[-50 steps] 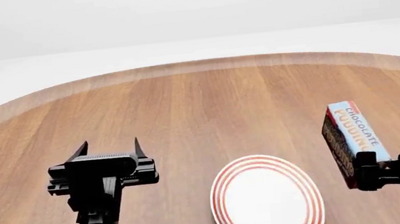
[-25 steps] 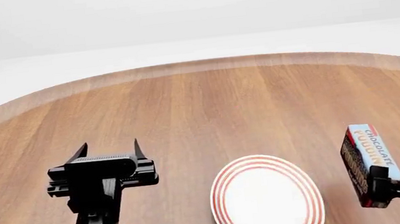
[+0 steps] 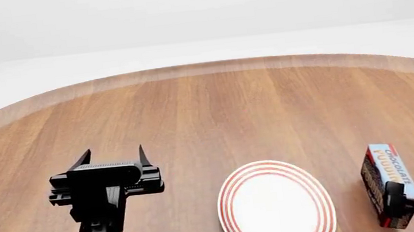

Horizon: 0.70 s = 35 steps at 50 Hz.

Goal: Put the chocolate pudding to the right of the plate.

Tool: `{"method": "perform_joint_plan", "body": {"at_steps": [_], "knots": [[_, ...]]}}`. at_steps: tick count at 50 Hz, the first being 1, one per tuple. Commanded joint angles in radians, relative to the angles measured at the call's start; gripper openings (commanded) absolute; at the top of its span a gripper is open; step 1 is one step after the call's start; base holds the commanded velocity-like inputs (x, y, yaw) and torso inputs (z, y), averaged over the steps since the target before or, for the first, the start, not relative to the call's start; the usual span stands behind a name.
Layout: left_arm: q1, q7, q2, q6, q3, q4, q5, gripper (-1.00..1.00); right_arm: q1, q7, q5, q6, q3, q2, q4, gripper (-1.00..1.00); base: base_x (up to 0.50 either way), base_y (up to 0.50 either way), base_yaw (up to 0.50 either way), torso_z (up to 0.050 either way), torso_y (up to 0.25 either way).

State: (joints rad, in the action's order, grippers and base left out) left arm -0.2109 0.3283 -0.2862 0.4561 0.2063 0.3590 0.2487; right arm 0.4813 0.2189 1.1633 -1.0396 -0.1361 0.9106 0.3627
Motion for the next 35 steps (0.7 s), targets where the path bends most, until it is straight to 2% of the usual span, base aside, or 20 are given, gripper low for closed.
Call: {"method": "perform_joint_plan", "body": {"at_steps": [1, 5, 6, 22, 35], "knots": [[0.002, 0.004, -0.004, -0.001, 0.003, 0.002, 0.004, 1.0, 0.008, -0.027, -0.03, 0.024, -0.008, -0.007, 0.041, -1.0, 0.0, 0.0, 0.0, 0.0, 0.0], [0.002, 0.005, -0.004, -0.003, 0.004, 0.0, 0.005, 1.0, 0.007, -0.017, -0.028, 0.03, 0.002, -0.007, 0.047, -1.0, 0.0, 0.0, 0.0, 0.0, 0.0], [0.003, 0.005, -0.004, -0.003, 0.005, 0.002, 0.005, 1.0, 0.001, -0.022, -0.028, 0.026, -0.002, -0.003, 0.036, 1.0, 0.0, 0.0, 0.0, 0.0, 0.0], [0.003, 0.007, -0.007, -0.01, 0.013, -0.003, 0.008, 1.0, -0.006, 0.007, 0.003, 0.036, 0.041, 0.016, -0.017, 1.0, 0.0, 0.0, 0.0, 0.0, 0.001], [0.002, 0.01, -0.011, -0.011, 0.018, -0.003, 0.01, 1.0, -0.066, 0.106, 0.131, 0.075, 0.236, 0.088, -0.205, 1.0, 0.0, 0.0, 0.0, 0.0, 0.0]]}}
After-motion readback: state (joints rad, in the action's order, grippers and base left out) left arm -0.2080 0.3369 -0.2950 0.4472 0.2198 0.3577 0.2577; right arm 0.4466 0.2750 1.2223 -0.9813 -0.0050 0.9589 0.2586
